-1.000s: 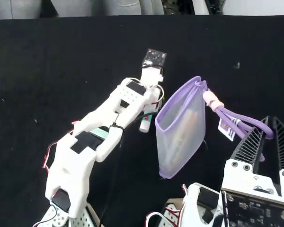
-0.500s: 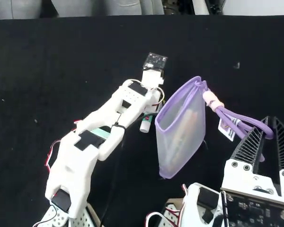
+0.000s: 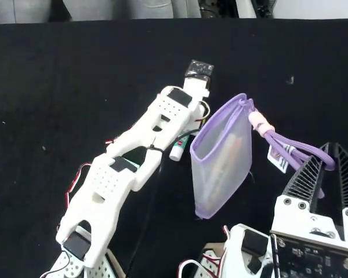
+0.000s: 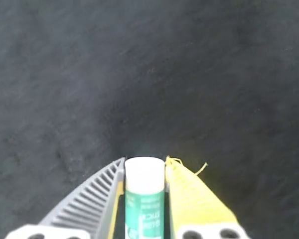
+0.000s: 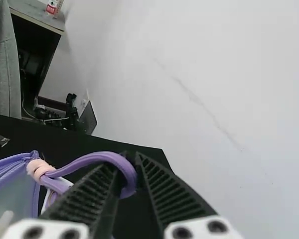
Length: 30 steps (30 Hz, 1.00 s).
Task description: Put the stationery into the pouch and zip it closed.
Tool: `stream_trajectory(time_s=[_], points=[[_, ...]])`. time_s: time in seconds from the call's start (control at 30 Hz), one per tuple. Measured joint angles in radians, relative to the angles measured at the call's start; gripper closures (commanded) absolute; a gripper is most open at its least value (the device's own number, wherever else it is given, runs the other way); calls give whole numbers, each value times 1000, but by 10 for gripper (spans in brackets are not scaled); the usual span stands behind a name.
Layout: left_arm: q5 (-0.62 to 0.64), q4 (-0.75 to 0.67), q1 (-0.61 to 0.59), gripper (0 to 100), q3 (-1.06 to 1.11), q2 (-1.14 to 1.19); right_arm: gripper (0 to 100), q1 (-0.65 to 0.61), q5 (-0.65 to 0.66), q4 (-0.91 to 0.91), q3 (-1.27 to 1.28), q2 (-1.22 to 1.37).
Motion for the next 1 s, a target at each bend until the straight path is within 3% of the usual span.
stream_trajectory(time_s=[0.33, 0.57, 0.77, 1.0], points=[[9, 265, 6, 971, -250, -5, 987, 0, 0, 0, 0, 0], [9, 485, 38, 971, -486, -210, 987, 0, 0, 0, 0, 0], [32, 592, 40, 971, -747, -334, 987, 0, 0, 0, 0, 0], [41, 608, -44, 972, -964, -456, 987, 0, 0, 0, 0, 0]])
